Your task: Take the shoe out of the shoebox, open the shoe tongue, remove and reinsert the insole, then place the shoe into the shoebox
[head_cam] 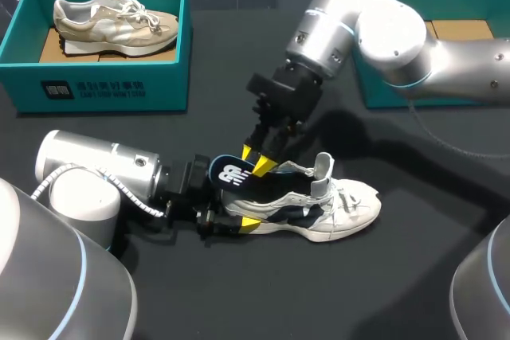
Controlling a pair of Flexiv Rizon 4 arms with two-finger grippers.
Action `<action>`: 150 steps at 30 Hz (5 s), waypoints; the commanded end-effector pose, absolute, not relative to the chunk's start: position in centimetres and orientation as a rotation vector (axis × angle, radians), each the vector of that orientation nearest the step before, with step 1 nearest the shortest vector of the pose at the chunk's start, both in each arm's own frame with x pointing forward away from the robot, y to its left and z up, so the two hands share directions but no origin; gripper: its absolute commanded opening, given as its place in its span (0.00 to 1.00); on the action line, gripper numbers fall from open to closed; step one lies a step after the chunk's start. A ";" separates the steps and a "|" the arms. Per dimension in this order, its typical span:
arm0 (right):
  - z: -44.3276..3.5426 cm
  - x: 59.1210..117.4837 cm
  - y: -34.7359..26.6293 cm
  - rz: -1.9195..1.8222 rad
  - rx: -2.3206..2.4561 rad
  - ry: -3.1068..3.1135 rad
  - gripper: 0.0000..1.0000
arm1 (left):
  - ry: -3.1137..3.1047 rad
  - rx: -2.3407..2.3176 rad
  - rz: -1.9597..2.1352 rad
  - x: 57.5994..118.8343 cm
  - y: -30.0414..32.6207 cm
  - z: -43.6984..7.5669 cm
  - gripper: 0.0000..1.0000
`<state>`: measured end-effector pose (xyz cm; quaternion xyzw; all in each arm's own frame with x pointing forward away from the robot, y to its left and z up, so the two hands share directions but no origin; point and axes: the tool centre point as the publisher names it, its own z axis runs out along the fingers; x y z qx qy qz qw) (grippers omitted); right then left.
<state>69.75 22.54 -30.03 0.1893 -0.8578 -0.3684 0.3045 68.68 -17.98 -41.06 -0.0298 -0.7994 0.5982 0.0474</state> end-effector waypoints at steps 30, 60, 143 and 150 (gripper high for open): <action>-32.8 69.2 22.3 -0.932 0.340 -2.130 0.33 | -2.441 -0.091 1.823 68.5 -18.1 -41.4 0.00; -28.7 67.6 23.8 -0.888 0.280 -2.174 0.00 | -2.441 -0.091 1.823 68.5 -18.1 -41.4 0.00; -6.2 59.4 18.9 -1.914 -0.254 -2.132 0.00 | -2.441 -0.091 1.823 68.5 -18.1 -41.4 0.00; -5.7 58.3 18.0 -1.952 -0.354 -2.097 0.00 | -2.441 -0.091 1.823 68.5 -18.1 -41.4 0.00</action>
